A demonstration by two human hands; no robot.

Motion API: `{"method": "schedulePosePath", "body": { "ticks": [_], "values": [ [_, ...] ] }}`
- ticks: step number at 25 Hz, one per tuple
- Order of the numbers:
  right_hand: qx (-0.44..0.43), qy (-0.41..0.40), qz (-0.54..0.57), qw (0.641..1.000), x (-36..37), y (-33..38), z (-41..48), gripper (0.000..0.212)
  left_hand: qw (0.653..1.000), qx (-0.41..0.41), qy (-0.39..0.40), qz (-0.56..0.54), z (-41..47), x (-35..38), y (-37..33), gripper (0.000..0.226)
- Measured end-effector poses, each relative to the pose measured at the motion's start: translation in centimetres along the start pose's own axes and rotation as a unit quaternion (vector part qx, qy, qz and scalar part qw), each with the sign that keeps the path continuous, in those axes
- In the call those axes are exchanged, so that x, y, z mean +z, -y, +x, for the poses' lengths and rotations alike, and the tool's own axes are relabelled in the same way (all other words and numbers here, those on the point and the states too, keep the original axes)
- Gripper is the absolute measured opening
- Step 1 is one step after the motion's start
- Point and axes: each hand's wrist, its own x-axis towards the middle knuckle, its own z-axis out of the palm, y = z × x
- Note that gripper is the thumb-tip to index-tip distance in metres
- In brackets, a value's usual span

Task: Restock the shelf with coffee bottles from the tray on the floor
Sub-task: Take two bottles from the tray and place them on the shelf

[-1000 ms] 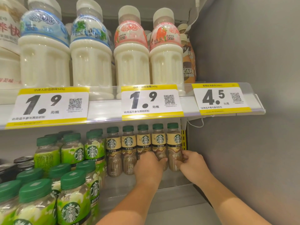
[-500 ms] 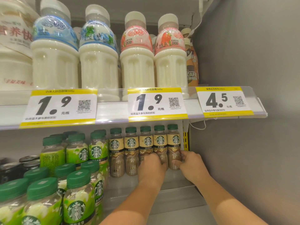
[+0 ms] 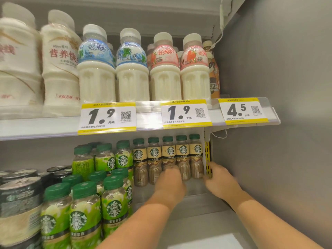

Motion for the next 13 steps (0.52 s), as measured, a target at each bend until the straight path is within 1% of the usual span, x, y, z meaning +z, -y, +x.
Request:
{"method": "schedulePosePath", "body": {
  "ticks": [1,4,7,9,13],
  "values": [
    [-0.009,0.013,-0.041,0.999,-0.4,-0.1,-1.0,0.055,1.000,0.009,0.012,0.009,-0.5,-0.7,0.2,0.038],
    [-0.057,0.058,-0.132,0.988,-1.9,0.2,-3.6,0.064,0.995,0.026,0.074,0.069,-2.5,-2.8,0.4,0.060],
    [-0.098,0.070,-0.248,0.961,-3.4,1.8,-5.8,0.073,0.986,0.033,0.103,0.127,-4.8,-4.1,-0.2,0.074],
    [-0.097,0.074,-0.288,0.950,-4.5,2.9,-7.6,0.077,0.983,0.037,0.108,0.143,-6.7,-4.8,-0.7,0.077],
    [-0.106,0.063,-0.335,0.934,-7.5,4.4,-11.8,0.081,0.975,0.070,0.138,0.159,-10.9,-6.6,-1.0,0.087]
  ]
}}
